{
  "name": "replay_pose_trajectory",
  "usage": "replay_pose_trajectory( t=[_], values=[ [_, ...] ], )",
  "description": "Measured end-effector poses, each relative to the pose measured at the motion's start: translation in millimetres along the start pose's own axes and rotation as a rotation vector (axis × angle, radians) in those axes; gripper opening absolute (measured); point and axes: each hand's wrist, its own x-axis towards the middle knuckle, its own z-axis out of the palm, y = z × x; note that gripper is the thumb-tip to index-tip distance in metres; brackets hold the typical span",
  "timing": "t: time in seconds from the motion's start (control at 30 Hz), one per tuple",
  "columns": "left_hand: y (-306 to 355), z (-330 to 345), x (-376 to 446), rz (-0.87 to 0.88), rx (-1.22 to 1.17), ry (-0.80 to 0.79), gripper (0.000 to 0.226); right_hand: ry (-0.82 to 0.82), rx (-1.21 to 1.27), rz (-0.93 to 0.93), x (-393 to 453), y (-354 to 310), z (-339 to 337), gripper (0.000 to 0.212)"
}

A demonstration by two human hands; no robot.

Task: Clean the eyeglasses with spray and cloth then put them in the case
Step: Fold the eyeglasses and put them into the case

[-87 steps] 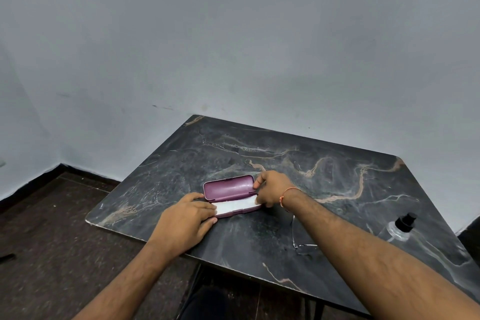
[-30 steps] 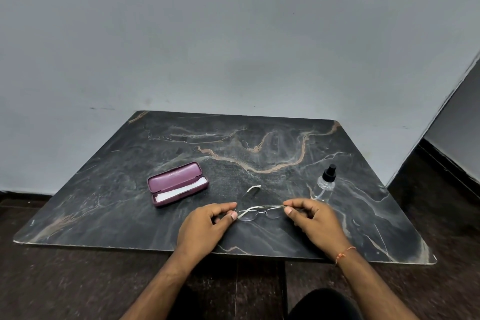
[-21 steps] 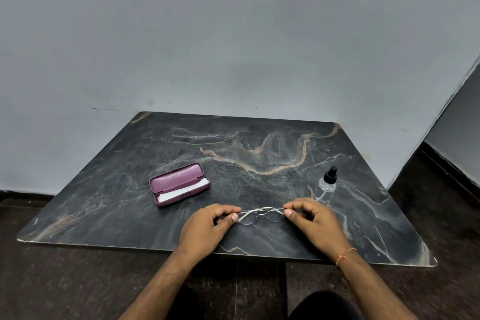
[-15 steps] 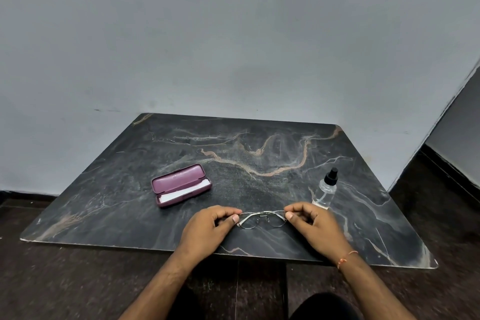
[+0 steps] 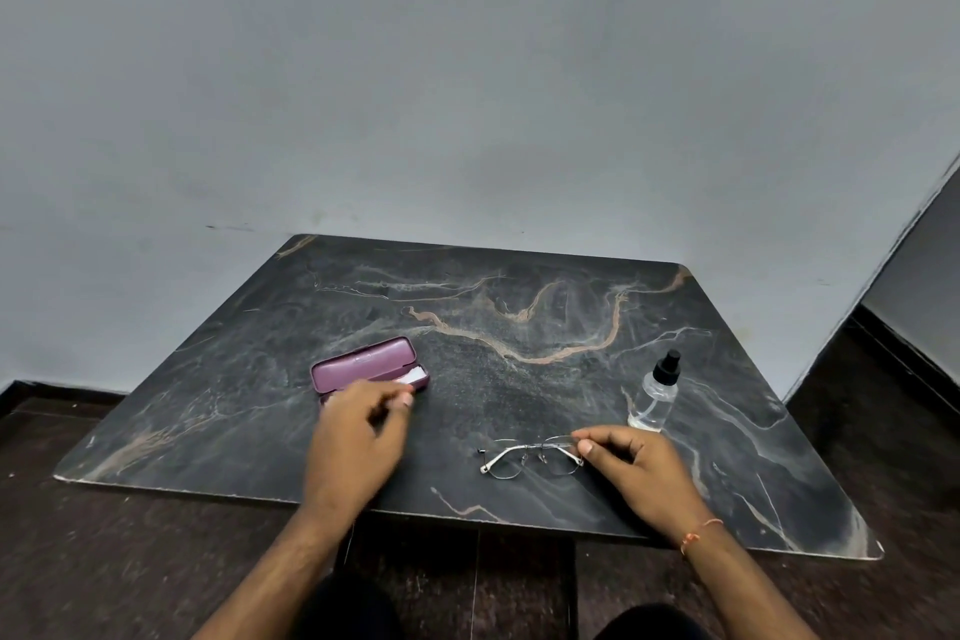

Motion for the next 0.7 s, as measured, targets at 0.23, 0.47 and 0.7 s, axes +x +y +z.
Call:
replay_pose_trajectory(
  t=[0.23,0.47,0.7],
  values=[
    [-67.3,-52.7,60.4,-0.484,0.286,-0.108,0.052,0.011,0.046,0.021,0.8,6.2,-1.8,0.017],
    [-75.0,-48.2,74.4,-0.46,0.292,-0.194,0.015,0.053,0.075,-0.014,-2.7,4.7,-0.9,0.017],
    [-36.0,-11.4,60.3,-0.351,0.139,-0.145,0.017,0.113,0.119,-0.019,-5.6,0.0,1.0,0.017]
  ],
)
